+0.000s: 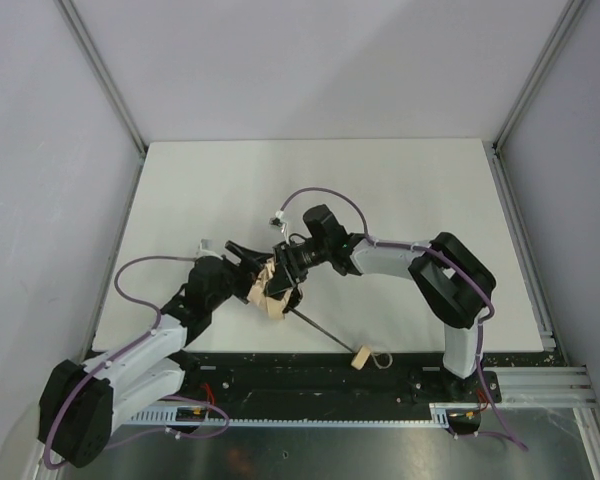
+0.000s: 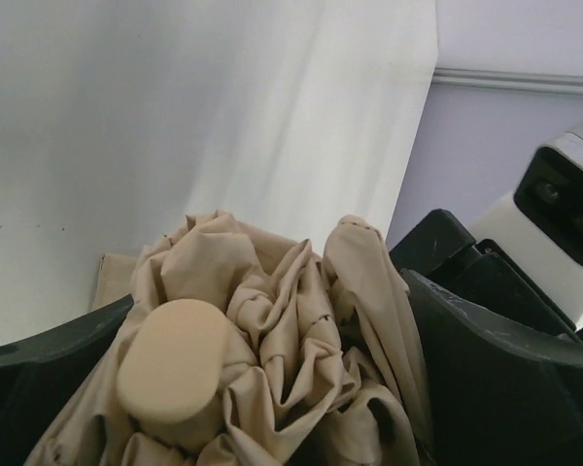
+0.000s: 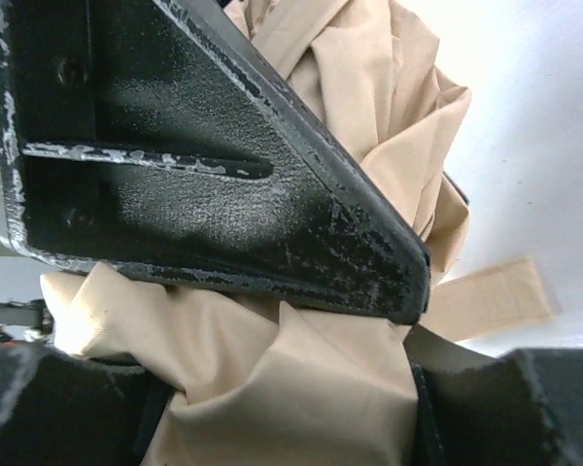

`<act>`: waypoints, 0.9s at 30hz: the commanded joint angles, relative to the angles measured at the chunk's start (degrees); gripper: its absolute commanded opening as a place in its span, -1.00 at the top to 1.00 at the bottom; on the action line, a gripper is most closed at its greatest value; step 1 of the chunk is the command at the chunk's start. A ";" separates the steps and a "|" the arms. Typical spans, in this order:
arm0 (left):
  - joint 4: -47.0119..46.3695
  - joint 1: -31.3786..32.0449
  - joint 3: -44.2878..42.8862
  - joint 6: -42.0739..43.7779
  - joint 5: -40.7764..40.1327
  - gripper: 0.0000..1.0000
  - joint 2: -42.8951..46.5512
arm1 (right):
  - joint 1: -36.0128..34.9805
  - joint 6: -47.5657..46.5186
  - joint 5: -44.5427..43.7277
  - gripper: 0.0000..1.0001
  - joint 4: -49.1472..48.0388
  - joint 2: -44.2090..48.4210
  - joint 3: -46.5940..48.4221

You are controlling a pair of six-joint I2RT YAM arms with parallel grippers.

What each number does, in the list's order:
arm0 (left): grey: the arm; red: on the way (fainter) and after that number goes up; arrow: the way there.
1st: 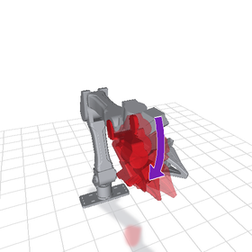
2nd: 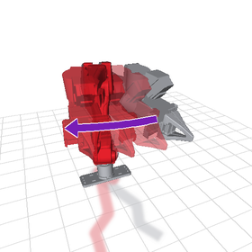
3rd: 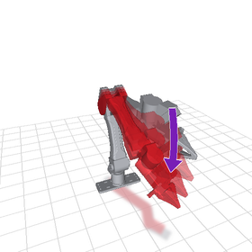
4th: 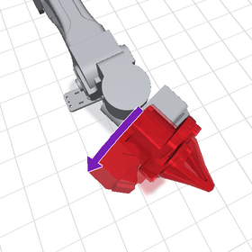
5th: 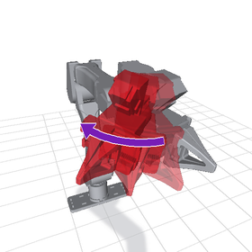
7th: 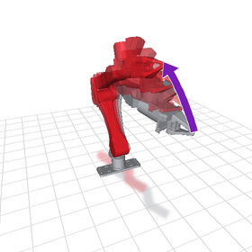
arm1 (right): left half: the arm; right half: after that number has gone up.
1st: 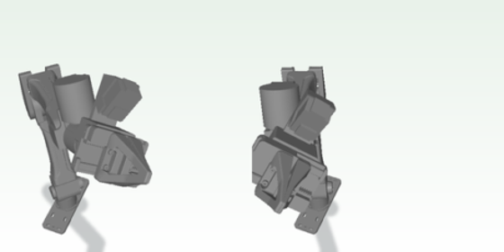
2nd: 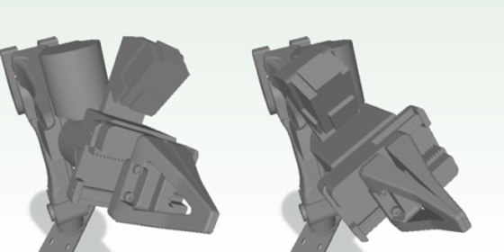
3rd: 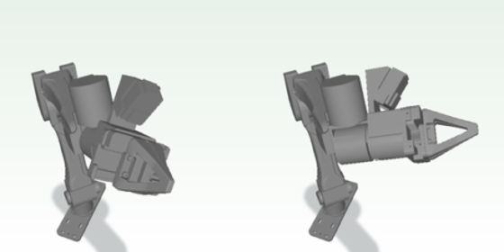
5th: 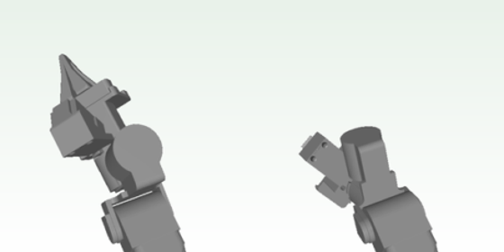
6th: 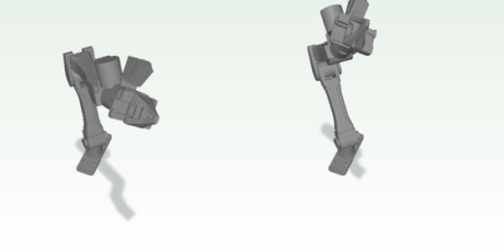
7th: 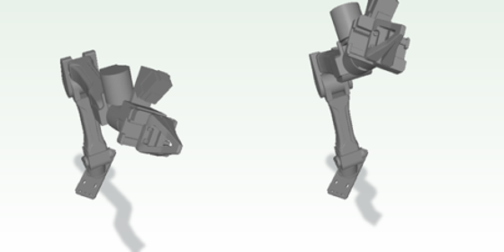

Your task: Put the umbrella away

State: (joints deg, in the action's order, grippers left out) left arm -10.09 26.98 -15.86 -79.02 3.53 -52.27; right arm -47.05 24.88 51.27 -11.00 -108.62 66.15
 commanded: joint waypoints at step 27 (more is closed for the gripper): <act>-19.04 1.54 -7.76 0.85 -5.55 1.00 -0.55 | 2.52 3.71 -27.58 -0.99 30.38 34.08 0.98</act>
State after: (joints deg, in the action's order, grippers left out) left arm -19.88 29.69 -19.97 -76.99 0.36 -53.23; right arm -46.63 22.28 28.71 17.19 -83.20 67.35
